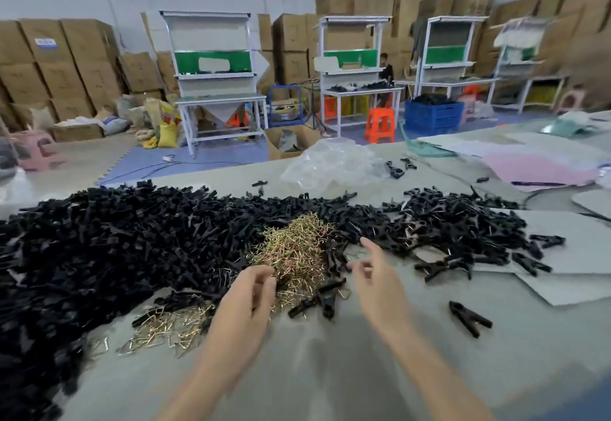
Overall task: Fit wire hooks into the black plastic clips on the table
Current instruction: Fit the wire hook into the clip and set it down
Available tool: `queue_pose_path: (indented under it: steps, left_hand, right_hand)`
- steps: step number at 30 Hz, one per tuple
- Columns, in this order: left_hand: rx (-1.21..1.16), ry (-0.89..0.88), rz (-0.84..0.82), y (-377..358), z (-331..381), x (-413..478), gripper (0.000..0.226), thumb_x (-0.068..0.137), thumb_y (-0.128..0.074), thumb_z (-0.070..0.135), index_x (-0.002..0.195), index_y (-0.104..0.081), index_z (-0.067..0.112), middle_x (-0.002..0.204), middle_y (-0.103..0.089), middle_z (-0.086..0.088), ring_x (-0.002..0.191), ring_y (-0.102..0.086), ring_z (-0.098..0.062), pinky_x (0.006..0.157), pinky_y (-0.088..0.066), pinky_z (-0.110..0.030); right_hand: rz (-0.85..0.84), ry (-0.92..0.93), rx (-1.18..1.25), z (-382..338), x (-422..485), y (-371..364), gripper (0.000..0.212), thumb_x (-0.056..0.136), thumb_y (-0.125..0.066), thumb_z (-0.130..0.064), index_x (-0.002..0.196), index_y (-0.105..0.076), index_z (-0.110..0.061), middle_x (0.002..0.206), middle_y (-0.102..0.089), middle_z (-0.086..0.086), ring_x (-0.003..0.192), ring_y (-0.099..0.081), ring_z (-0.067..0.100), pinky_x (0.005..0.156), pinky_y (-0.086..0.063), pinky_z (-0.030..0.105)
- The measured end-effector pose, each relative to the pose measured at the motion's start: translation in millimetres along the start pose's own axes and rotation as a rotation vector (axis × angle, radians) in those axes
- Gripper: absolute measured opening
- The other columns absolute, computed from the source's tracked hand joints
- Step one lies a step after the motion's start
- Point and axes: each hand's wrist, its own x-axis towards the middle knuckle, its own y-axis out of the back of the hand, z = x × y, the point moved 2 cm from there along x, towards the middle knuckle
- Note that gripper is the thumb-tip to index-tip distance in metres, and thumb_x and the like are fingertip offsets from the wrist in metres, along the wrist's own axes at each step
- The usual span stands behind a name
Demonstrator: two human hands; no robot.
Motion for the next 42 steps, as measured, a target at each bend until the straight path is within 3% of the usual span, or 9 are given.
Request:
queue_pose_path:
  steps: [5, 8, 15, 18, 23, 29, 33, 37, 42]
  left_hand:
    - [0.238, 0.128, 0.23, 78, -81, -28, 0.02, 0.098, -0.057, 0.022, 0.086, -0.053, 0.037, 0.087, -0.063, 0.015, 0.086, -0.059, -0.005, 0.074, -0.046, -0.032]
    - [0.318, 0.212, 0.297, 115, -114, -37, 0.012, 0.096, -0.058, 0.02, 0.087, -0.058, 0.029, 0.089, -0.063, 0.012, 0.088, -0.059, -0.017, 0.08, -0.05, -0.044]
    - [0.363, 0.165, 0.275, 125, -130, -20, 0.009, 0.093, -0.056, 0.018, 0.089, -0.053, 0.025, 0.096, -0.056, 0.012, 0.093, -0.044, -0.011, 0.084, -0.039, -0.031]
    - [0.36, 0.132, 0.218, 127, -138, -11, 0.004, 0.095, -0.053, 0.026, 0.096, -0.056, 0.026, 0.102, -0.056, 0.017, 0.097, -0.044, -0.007, 0.089, -0.042, -0.029]
    - [0.528, 0.131, 0.015, 119, -150, -6, 0.04, 0.097, -0.049, 0.051, 0.134, -0.053, 0.036, 0.134, -0.053, 0.021, 0.125, -0.045, -0.01, 0.108, -0.028, -0.028]
    - [0.547, 0.144, -0.018, 120, -157, -6, 0.047, 0.095, -0.049, 0.055, 0.14, -0.048, 0.042, 0.132, -0.052, 0.022, 0.123, -0.041, -0.007, 0.097, -0.019, -0.021]
    - [0.501, 0.126, 0.007, 119, -154, -5, 0.034, 0.094, -0.054, 0.052, 0.127, -0.056, 0.046, 0.12, -0.057, 0.026, 0.115, -0.046, -0.005, 0.093, -0.021, -0.021]
    - [0.242, 0.159, 0.08, 124, -151, -7, 0.009, 0.093, -0.058, 0.045, 0.101, -0.059, 0.049, 0.107, -0.06, 0.037, 0.104, -0.053, 0.005, 0.101, -0.04, -0.036]
    - [0.19, 0.196, 0.079, 123, -150, -11, 0.005, 0.094, -0.056, 0.048, 0.099, -0.057, 0.049, 0.102, -0.062, 0.032, 0.096, -0.063, -0.006, 0.09, -0.05, -0.037]
  right_hand:
    - [-0.191, 0.251, 0.122, -62, -28, -84, 0.046, 0.102, -0.052, -0.014, 0.146, -0.043, -0.028, 0.099, -0.067, -0.016, 0.066, -0.058, -0.006, 0.061, -0.042, 0.011]
    - [-0.259, 0.285, 0.113, -90, -35, -132, 0.043, 0.104, -0.048, -0.019, 0.145, -0.045, -0.03, 0.105, -0.064, -0.02, 0.081, -0.06, 0.0, 0.077, -0.049, 0.02]
    - [-0.288, 0.464, -0.283, -103, -35, -210, 0.041, 0.104, -0.041, -0.026, 0.145, -0.046, -0.03, 0.129, -0.058, -0.012, 0.12, -0.048, 0.009, 0.107, -0.037, 0.032]
    - [-0.266, 0.494, -0.378, -99, -32, -219, 0.034, 0.102, -0.048, -0.028, 0.135, -0.057, -0.03, 0.126, -0.06, -0.011, 0.12, -0.052, 0.014, 0.103, -0.04, 0.034]
    - [-0.219, 0.562, -0.475, -93, -34, -224, 0.022, 0.095, -0.065, -0.034, 0.113, -0.072, -0.025, 0.114, -0.067, -0.009, 0.11, -0.06, 0.018, 0.09, -0.048, 0.036]
    - [-0.285, 0.592, -0.415, -90, -34, -225, 0.015, 0.092, -0.068, -0.037, 0.105, -0.067, -0.03, 0.108, -0.063, -0.015, 0.105, -0.056, 0.013, 0.089, -0.043, 0.032]
    - [-0.345, 0.609, -0.375, -90, -34, -223, 0.014, 0.097, -0.06, -0.039, 0.106, -0.065, -0.029, 0.108, -0.061, -0.016, 0.102, -0.055, 0.01, 0.09, -0.039, 0.029]
    - [-0.393, 0.552, -0.189, -91, -32, -216, 0.017, 0.102, -0.046, -0.042, 0.107, -0.06, -0.035, 0.101, -0.059, -0.026, 0.101, -0.047, -0.003, 0.091, -0.034, 0.02]
    - [-0.413, 0.461, -0.091, -89, -32, -213, 0.019, 0.102, -0.044, -0.047, 0.111, -0.059, -0.043, 0.084, -0.055, -0.03, 0.1, -0.046, -0.002, 0.09, -0.038, 0.021]
